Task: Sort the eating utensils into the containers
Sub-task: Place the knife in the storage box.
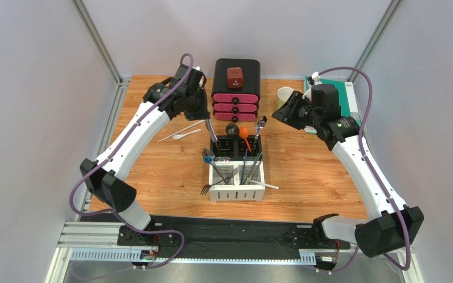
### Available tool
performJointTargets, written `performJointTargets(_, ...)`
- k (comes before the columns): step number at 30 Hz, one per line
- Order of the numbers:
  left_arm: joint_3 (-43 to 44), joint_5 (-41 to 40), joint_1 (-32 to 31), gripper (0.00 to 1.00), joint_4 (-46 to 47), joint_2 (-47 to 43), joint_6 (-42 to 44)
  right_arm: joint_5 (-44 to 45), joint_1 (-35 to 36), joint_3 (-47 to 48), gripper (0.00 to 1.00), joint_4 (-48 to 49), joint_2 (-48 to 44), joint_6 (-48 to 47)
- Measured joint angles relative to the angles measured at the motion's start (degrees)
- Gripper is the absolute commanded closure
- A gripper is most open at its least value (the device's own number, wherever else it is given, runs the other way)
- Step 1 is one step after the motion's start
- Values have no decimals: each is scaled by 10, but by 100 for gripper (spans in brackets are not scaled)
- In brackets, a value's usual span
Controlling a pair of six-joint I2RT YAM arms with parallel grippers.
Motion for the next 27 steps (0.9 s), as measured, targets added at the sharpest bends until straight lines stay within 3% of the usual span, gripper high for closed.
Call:
performJointTargets(8,23,-38,-39,100,28,53,-5,4,0,-10,60,-4,-22,-2)
performJointTargets(18,-126,-129,-98,100,127,51,-20,3,-3,-17,60,1,-24,2)
performJointTargets(27,-159,-202,-162,100,189,51,-37,-4,-3,-48,60,-2,-26,3)
